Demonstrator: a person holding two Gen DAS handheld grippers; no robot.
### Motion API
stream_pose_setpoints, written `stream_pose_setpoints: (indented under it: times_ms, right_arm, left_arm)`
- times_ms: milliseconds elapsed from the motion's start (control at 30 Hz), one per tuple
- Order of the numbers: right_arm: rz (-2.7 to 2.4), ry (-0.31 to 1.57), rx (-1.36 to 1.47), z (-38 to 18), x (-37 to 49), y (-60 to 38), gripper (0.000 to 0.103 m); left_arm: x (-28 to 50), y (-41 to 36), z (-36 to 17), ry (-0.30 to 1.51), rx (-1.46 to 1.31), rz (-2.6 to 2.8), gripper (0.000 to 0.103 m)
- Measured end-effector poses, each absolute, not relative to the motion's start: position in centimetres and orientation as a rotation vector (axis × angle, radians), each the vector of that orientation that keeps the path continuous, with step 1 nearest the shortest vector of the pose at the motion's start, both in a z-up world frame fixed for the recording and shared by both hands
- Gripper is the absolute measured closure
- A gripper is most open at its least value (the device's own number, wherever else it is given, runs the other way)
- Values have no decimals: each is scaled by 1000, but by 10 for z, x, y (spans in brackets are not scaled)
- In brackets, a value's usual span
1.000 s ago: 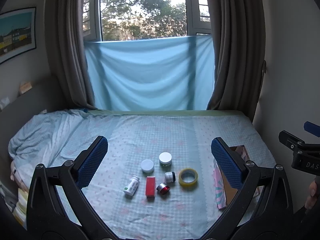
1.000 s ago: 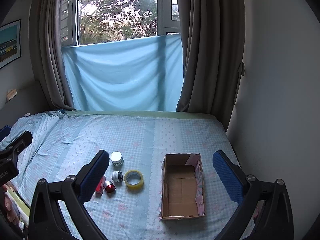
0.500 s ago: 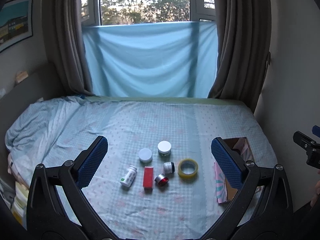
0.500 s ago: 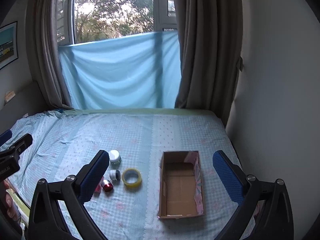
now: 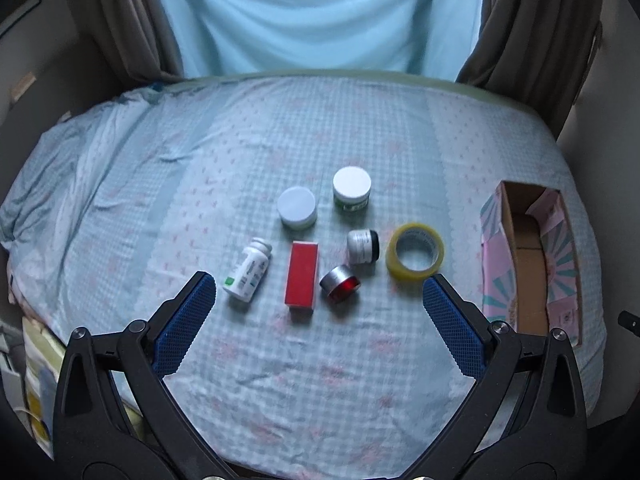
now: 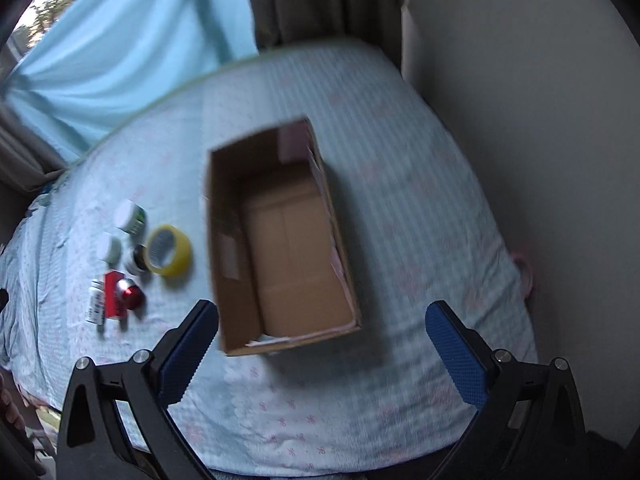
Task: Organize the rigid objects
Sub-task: 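Clamp the cardboard box wall with the right tool while the left tool approaches the red box, then grasp the red rectangular box with the left tool and lift it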
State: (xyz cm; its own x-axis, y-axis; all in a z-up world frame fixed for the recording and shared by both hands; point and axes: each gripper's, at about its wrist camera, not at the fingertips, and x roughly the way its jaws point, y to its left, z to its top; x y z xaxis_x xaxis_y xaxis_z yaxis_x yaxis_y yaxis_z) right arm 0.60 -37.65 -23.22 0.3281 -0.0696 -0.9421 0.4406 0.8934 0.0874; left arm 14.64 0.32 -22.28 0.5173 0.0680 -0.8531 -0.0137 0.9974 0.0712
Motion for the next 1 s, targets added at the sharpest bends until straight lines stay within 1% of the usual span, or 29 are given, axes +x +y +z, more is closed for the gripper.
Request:
stream_pose_setpoints:
  times_ms: [167, 233, 267, 300, 333, 367, 400, 433, 467, 533, 733, 867, 900, 967, 1000]
  right_arm:
    - [-370, 1327, 459, -304, 14, -407, 1]
    - [-364, 1369, 497, -331, 18, -415, 18]
    - [-361, 1390, 511, -342, 19, -419, 21]
    - [-360, 1415, 526, -354, 21, -421, 27]
    - [-356, 1431, 538, -363, 23, -422, 30]
    - [-352, 1445, 543, -369, 25, -422, 32]
    - [-351, 1461, 542, -378, 27, -422, 37]
    - [-347, 1480, 541, -381, 28, -419, 44]
    - [-340, 1495, 542, -387, 30, -417, 49]
    - [-326, 1535, 540, -398, 34, -415, 68]
    - [-332, 1581, 483, -410, 45, -411, 79]
    - [-329, 1594, 487, -416, 46, -417, 83]
    - [-325, 1602, 470, -416, 46, -419, 83]
    - [-325, 1614, 442, -420, 49, -419, 83]
    - [-326, 1618, 434, -423, 51, -417, 83]
  left_arm:
    - [178, 10, -297, 1161, 56, 82, 0]
    - [191, 14, -326, 1206, 51, 89, 0]
    - [196, 17, -336, 1225, 53, 91, 0]
    - [203, 20, -349, 1248, 57, 96, 0]
    - [209, 23, -361, 1267, 63, 99, 0]
    - [214, 25, -370, 1281, 71, 102, 0]
    - [220, 28, -379, 1297, 82, 106, 0]
    - [226, 31, -388, 1314, 92, 108, 0]
    - [234, 35, -398, 1334, 106, 113, 0]
    - [245, 42, -411, 1370, 120, 114, 0]
    - [280, 55, -448, 1468, 126, 87, 0]
    - [299, 60, -468, 1530, 131, 78, 1]
    - [303, 61, -474, 1547, 135, 73, 2]
    - [307, 60, -483, 1581, 136, 53, 8]
    - [309, 61, -485, 1587, 131, 42, 9]
